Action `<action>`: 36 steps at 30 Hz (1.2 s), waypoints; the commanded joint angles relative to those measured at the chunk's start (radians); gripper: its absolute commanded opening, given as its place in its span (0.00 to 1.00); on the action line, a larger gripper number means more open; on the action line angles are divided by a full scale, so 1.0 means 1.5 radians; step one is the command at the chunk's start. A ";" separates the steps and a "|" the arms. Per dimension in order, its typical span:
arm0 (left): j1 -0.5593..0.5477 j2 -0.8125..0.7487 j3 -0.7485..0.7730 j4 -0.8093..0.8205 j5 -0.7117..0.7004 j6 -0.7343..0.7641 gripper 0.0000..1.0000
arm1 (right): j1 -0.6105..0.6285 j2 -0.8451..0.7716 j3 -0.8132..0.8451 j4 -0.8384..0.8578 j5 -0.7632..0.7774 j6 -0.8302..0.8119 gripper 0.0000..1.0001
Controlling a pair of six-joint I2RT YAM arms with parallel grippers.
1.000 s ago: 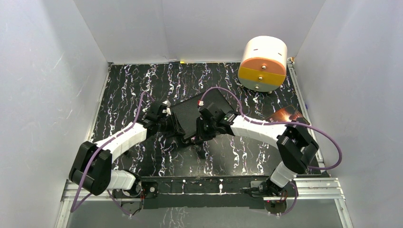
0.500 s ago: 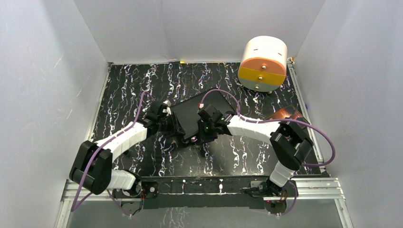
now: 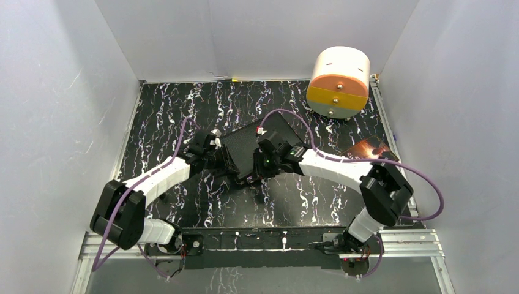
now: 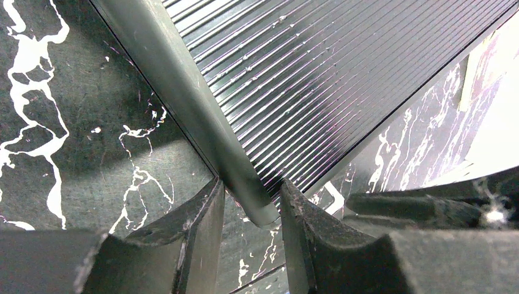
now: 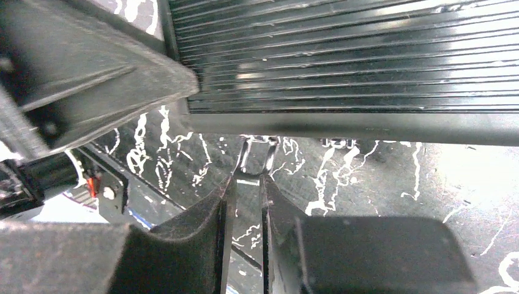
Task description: Pack up texas hold em set
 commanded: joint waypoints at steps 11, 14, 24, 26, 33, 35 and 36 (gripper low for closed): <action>-0.010 0.052 -0.038 -0.068 -0.082 0.047 0.22 | 0.002 0.061 0.009 -0.015 0.017 -0.001 0.23; -0.010 0.052 -0.038 -0.069 -0.082 0.047 0.22 | 0.002 0.076 0.004 -0.001 0.023 0.001 0.15; -0.010 0.049 -0.038 -0.069 -0.081 0.047 0.22 | 0.003 0.090 -0.003 0.058 0.049 0.000 0.12; -0.010 0.045 -0.038 -0.068 -0.081 0.047 0.22 | 0.002 0.084 -0.004 0.075 0.055 -0.003 0.12; -0.010 0.010 -0.031 -0.075 -0.092 0.055 0.23 | 0.002 0.022 -0.028 0.089 0.085 -0.005 0.16; -0.010 -0.013 -0.020 -0.085 -0.105 0.061 0.26 | 0.003 -0.013 -0.043 0.081 0.108 -0.003 0.18; -0.010 -0.026 -0.012 -0.092 -0.111 0.067 0.28 | 0.002 -0.033 -0.050 0.068 0.125 -0.001 0.19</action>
